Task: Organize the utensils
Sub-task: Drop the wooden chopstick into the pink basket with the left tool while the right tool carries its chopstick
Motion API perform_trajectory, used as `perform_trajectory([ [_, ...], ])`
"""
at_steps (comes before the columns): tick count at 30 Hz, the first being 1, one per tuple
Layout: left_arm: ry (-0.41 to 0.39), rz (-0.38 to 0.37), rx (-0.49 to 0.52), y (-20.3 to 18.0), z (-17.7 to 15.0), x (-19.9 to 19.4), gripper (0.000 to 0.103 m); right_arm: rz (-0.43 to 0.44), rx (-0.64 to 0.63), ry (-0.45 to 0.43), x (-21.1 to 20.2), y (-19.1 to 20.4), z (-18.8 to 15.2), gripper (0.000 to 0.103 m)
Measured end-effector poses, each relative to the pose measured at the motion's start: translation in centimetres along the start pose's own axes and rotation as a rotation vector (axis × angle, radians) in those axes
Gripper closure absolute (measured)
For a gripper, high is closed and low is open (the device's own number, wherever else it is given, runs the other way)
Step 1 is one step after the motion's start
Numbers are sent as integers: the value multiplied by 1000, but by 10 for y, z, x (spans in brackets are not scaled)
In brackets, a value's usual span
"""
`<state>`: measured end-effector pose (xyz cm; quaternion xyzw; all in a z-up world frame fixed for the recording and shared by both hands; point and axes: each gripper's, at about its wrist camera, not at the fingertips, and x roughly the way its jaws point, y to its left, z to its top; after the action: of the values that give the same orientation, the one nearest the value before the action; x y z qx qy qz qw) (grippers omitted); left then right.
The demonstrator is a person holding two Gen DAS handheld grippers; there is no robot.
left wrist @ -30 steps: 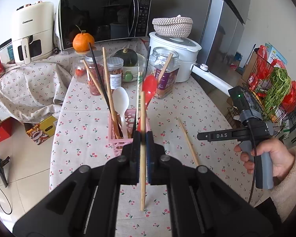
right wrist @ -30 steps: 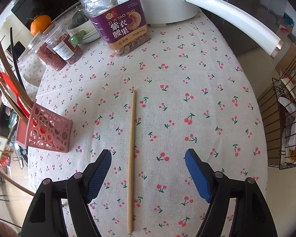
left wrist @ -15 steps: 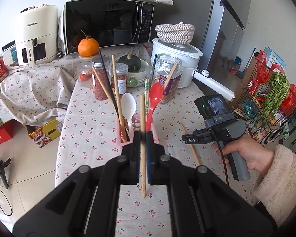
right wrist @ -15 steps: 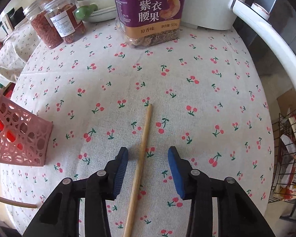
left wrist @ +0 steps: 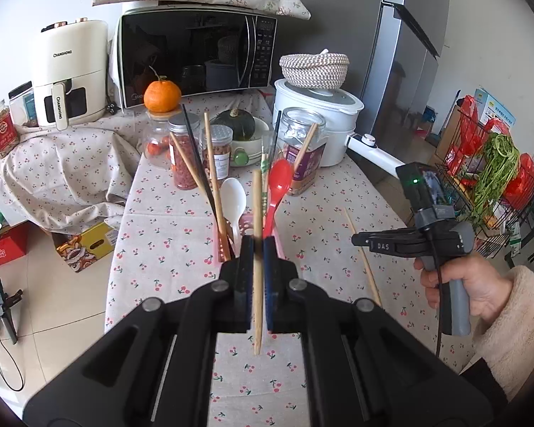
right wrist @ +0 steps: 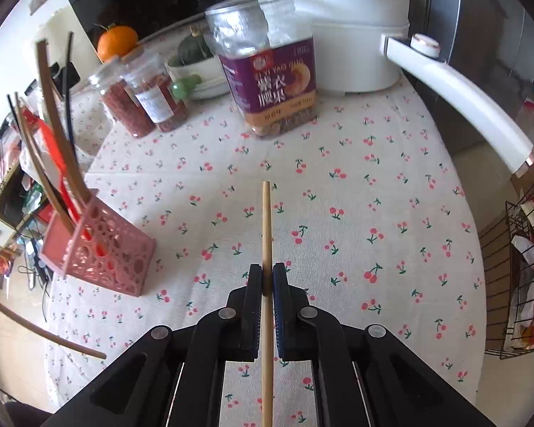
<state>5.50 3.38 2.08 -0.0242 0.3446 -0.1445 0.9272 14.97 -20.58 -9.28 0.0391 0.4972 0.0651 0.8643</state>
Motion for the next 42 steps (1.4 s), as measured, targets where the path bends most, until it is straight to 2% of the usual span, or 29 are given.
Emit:
perform_trajectory([
  [6,-43,-2,0,-4,1,-15,97,71,-26,-164,-69,4,-7,97],
  [12,-101,3,-5,-6,7,-29,97,116,-42,-298,-118,12,-11,97],
  [20,-239,4,-54,-2,18,-52,97,169,-75,-395,-146,34,-9,97],
  [26,-379,73,-98,3,24,-56,97,185,-123,-462,-165,54,-7,97],
  [31,-443,96,-138,10,28,-49,97,202,-131,-476,-168,63,-4,97],
  [36,-418,117,-145,13,31,-33,97,198,-138,-477,-166,66,-2,97],
  [42,-314,120,-131,12,32,-2,97,202,-135,-468,-163,66,-1,97],
])
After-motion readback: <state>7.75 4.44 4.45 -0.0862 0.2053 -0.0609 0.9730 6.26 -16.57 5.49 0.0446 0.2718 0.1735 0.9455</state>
